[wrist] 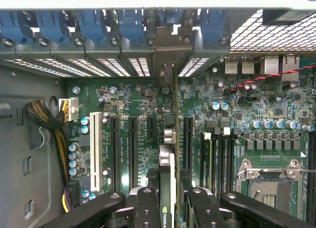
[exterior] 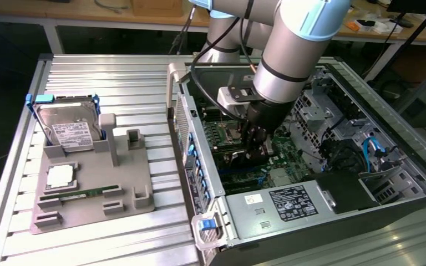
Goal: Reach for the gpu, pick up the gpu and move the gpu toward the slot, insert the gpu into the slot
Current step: 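Insert the gpu into the slot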
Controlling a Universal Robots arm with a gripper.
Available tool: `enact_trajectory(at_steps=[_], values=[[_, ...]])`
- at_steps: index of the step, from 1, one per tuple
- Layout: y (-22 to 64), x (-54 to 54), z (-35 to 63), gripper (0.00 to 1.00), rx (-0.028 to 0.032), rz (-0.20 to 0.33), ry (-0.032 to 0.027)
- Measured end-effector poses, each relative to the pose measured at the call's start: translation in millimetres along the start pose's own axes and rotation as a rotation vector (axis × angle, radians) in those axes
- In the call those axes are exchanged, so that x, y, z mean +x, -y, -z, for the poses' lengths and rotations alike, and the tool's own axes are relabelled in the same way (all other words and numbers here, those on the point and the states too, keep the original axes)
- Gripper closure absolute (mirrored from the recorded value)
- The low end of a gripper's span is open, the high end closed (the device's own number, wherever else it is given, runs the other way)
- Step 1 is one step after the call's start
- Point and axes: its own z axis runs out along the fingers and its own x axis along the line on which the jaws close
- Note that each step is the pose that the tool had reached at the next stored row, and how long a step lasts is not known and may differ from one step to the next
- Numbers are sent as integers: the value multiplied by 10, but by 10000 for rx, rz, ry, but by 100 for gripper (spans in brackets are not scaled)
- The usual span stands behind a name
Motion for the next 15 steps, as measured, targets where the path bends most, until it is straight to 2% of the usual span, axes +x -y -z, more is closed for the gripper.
enact_trajectory(at_steps=[15], values=[[0,29,-5,73,-1,0,-2]])
